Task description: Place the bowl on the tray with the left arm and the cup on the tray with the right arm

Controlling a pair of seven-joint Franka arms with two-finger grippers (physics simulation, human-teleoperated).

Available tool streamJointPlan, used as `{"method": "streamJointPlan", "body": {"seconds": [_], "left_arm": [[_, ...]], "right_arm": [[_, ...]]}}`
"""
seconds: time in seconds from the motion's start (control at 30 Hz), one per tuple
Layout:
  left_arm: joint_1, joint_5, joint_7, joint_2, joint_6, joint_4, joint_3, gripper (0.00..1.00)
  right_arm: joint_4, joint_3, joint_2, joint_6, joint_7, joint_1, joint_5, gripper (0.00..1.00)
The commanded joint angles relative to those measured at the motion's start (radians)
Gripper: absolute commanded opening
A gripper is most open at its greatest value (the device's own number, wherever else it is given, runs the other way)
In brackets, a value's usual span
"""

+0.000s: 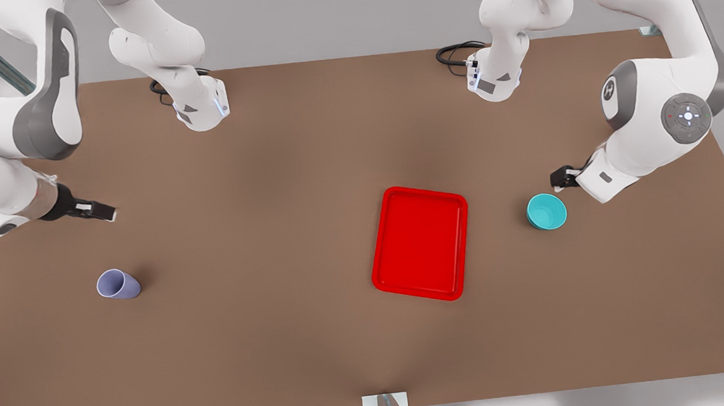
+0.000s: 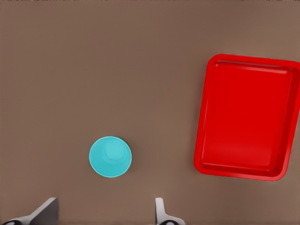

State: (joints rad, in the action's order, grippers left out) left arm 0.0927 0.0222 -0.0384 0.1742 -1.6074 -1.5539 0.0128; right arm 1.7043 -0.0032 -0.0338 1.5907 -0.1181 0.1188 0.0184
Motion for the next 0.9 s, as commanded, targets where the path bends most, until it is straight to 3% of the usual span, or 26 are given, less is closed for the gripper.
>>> {"method": "streamJointPlan", "body": {"seconds": [0.0, 0.07, 0.1, 0.17, 0.27, 0.43, 0.6, 0.63, 0.7, 0.73, 0.77, 0.87], "left_arm": [[-0.001, -0.001, -0.002, 0.002, 0.001, 0.000, -0.001, 1.00], [-0.005, -0.001, -0.011, 0.040, 0.004, -0.017, -0.039, 1.00], [-0.054, -0.008, -0.014, 0.067, -0.032, -0.129, -0.053, 1.00], [-0.168, -0.166, -0.116, 0.085, -0.247, -0.302, -0.053, 1.00], [-0.277, -0.288, -0.466, 0.203, -0.460, -0.396, -0.054, 1.00], [-0.281, -0.430, -0.558, 0.294, -0.548, -0.443, -0.053, 1.00], [-0.281, -0.427, -0.558, 0.337, -0.548, -0.437, -0.054, 1.00], [-0.280, -0.427, -0.557, 0.338, -0.548, -0.436, -0.053, 0.86], [-0.280, -0.424, -0.551, 0.337, -0.548, -0.434, -0.053, 0.38], [-0.280, -0.424, -0.551, 0.337, -0.548, -0.434, -0.053, 0.27], [-0.280, -0.423, -0.549, 0.337, -0.548, -0.434, -0.054, 0.22], [-0.277, -0.423, -0.548, 0.340, -0.571, -0.434, -0.053, 0.21]], "right_arm": [[0.000, 0.000, 0.000, 0.000, 0.000, -0.044, 0.000, 1.00], [0.000, 0.000, 0.000, 0.000, 0.000, -0.044, 0.000, 1.00], [0.000, 0.000, 0.000, 0.000, 0.000, -0.042, 0.000, 1.00], [0.000, 0.000, 0.000, 0.000, 0.000, -0.042, 0.000, 1.00], [0.000, -0.001, -0.001, -0.002, 0.000, -0.042, 0.000, 1.00], [0.000, -0.001, -0.001, -0.002, 0.000, -0.042, 0.000, 1.00], [-0.002, -0.001, -0.001, 0.000, 0.000, -0.042, 0.002, 1.00], [-0.002, -0.001, -0.003, 0.000, 0.000, -0.042, 0.002, 1.00], [0.000, -0.003, -0.003, 0.000, 0.000, -0.042, 0.002, 1.00], [0.000, -0.003, -0.003, 0.000, 0.000, -0.042, 0.002, 1.00], [0.000, -0.003, -0.003, 0.006, 0.000, -0.041, 0.002, 1.00], [0.000, -0.004, -0.005, 0.003, 0.002, -0.041, 0.002, 1.00]]}}
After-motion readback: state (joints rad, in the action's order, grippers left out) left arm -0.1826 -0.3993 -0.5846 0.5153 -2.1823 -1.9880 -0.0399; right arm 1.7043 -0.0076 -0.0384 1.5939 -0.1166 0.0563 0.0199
